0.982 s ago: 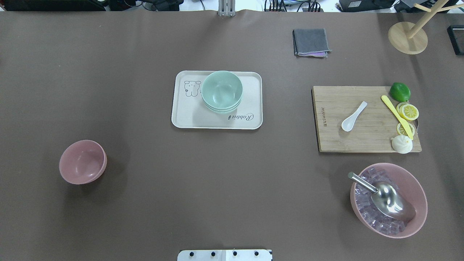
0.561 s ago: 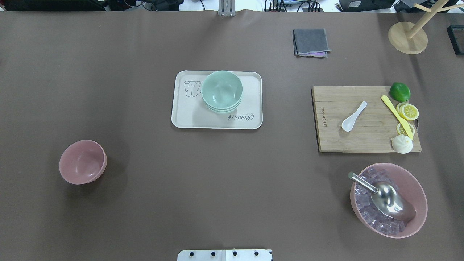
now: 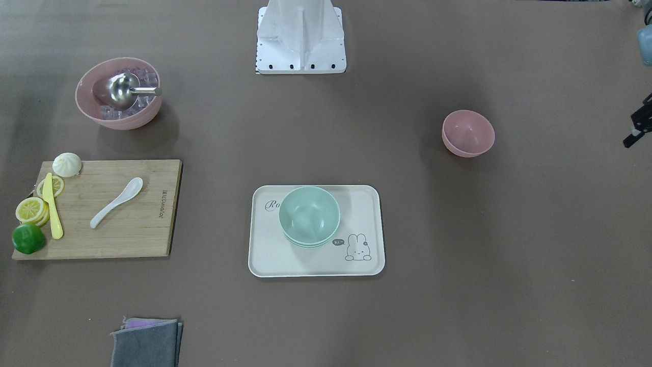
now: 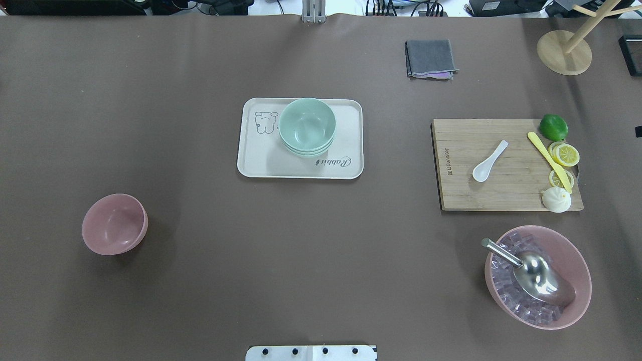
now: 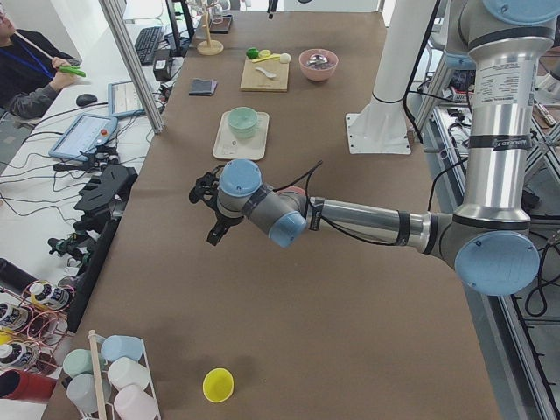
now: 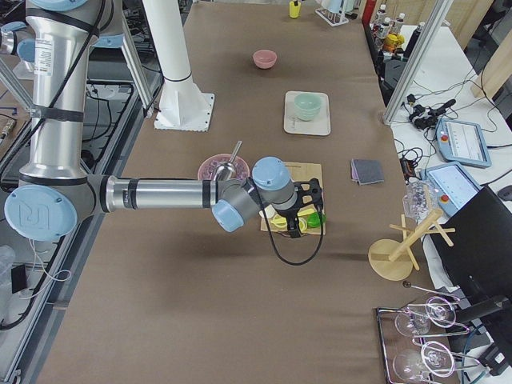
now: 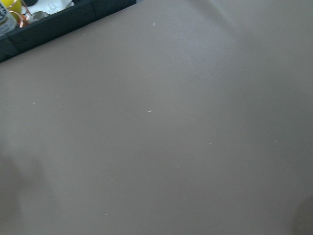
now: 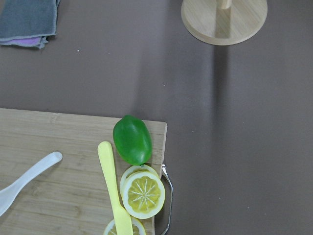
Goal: Stack pink bowl on green and place spoon
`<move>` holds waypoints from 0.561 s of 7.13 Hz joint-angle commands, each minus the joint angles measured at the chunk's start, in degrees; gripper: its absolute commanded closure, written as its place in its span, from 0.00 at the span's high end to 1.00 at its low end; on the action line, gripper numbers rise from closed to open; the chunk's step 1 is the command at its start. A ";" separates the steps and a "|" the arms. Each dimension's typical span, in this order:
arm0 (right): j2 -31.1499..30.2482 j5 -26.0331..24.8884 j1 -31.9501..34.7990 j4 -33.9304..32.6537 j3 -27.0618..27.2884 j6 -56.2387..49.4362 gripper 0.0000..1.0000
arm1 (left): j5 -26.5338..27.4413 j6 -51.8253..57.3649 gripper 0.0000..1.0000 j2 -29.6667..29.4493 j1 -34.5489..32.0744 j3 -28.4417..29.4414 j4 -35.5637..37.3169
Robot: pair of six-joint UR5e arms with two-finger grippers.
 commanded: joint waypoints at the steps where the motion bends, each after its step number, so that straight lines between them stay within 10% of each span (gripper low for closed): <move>1: -0.35 -10.34 -8.84 -0.26 2.24 9.92 1.00 | 3.62 -12.51 0.99 1.26 9.57 -5.81 -0.18; 4: 0.09 -16.96 -13.78 -3.84 3.90 11.61 1.00 | 20.82 -24.21 0.98 5.84 26.79 -9.80 -3.25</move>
